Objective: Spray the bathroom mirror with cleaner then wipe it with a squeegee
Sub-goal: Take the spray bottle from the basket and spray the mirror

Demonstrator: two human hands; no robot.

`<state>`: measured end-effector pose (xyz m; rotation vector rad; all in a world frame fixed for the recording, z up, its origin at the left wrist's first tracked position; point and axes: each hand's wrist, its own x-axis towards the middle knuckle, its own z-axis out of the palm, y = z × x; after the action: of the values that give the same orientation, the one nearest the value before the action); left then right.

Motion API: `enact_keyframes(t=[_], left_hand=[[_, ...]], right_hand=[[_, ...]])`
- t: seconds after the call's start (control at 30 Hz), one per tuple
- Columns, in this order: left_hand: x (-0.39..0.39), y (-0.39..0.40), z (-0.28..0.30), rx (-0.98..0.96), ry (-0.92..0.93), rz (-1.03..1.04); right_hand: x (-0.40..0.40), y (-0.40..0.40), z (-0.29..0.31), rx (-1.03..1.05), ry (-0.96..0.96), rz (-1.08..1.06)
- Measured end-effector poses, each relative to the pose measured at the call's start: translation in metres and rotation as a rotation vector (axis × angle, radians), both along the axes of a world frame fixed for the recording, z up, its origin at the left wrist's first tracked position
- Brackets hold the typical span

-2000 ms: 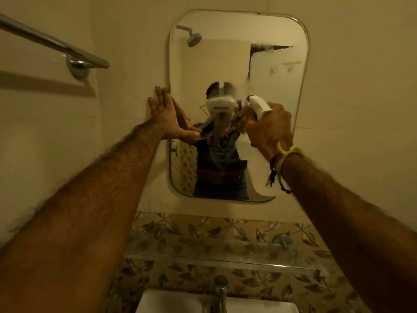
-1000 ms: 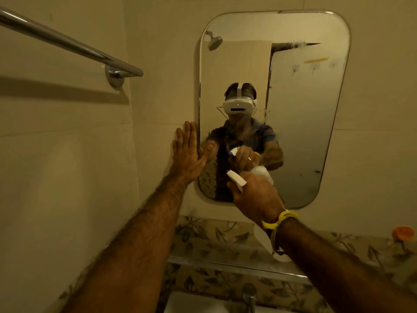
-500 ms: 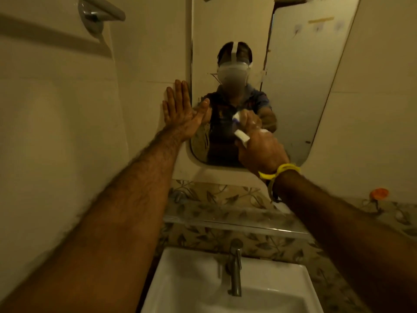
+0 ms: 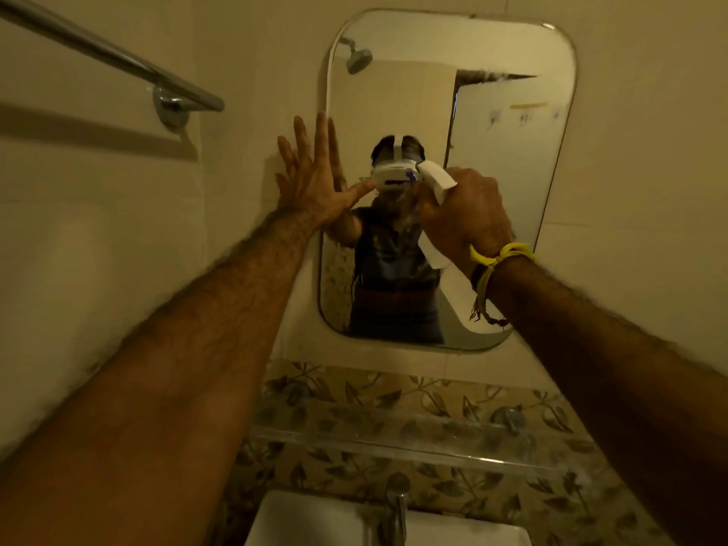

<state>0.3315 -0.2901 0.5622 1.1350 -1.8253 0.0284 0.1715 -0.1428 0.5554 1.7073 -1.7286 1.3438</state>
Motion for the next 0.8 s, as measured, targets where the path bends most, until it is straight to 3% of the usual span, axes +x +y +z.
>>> enact_keyframes(t=[0.07, 0.2, 0.37, 0.8], left_hand=[[-0.003, -0.004, 0.007, 0.063, 0.034, -0.021], [-0.014, -0.009, 0.004, 0.101, -0.126, 0.120], [-0.016, -0.010, 0.007, 0.092, -0.186, 0.164], [-0.017, -0.020, 0.002, 0.067, -0.186, 0.166]], right_hand=[[-0.002, 0.002, 0.012, -0.046, -0.047, -0.018], [-0.012, 0.001, 0.035, -0.106, -0.050, -0.027], [-0.038, -0.002, 0.054, -0.148, -0.254, -0.036], [-0.111, 0.005, 0.026, -0.239, -0.460, -0.245]])
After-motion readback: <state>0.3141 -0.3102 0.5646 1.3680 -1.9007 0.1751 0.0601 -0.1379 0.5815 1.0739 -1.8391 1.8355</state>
